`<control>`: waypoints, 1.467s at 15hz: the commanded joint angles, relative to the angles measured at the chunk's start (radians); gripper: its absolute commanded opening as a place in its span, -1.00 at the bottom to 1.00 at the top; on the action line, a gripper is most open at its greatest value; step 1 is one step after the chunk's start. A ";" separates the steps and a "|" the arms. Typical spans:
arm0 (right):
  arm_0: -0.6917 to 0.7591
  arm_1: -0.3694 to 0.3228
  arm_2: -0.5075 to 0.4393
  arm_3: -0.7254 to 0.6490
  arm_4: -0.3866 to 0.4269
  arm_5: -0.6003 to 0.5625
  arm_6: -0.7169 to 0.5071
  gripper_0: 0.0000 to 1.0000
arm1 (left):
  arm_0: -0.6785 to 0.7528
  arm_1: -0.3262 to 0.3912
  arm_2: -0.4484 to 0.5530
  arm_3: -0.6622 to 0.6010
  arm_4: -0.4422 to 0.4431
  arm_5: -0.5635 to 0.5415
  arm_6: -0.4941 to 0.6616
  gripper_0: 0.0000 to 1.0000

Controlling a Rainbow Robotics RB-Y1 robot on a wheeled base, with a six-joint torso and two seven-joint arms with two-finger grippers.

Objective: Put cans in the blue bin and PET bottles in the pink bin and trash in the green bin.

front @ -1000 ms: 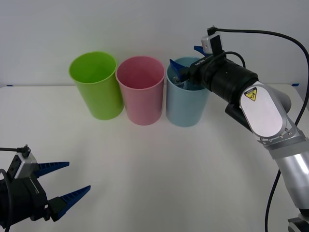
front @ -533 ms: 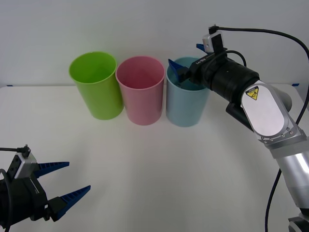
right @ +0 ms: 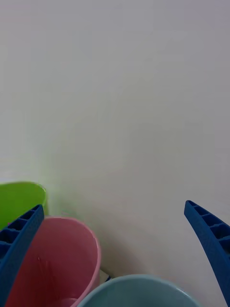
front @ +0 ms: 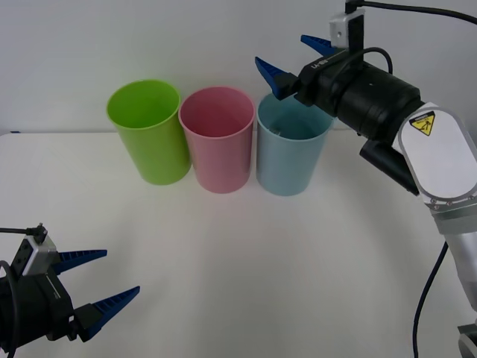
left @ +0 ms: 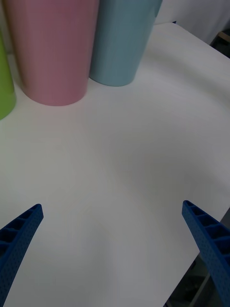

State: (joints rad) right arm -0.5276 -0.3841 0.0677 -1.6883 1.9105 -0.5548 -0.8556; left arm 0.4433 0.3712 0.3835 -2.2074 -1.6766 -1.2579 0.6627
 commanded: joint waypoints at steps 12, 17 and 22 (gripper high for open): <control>0.618 -0.042 -0.467 -0.415 -0.478 -0.517 0.415 1.00 | 0.000 0.000 0.000 0.000 0.000 0.000 0.000 0.98; 0.782 -0.042 -0.539 -0.416 -0.499 -0.626 0.558 1.00 | 0.000 0.000 0.000 0.000 0.000 0.000 0.000 0.99; 0.928 -0.042 -0.523 -0.450 -0.499 -0.663 0.644 1.00 | 0.000 0.000 0.000 0.000 0.000 0.000 0.000 0.99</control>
State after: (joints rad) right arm 0.3816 -0.4264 -0.4608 -2.1288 1.4111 -1.2181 -0.2161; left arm 0.4433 0.3712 0.3835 -2.2074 -1.6766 -1.2578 0.6627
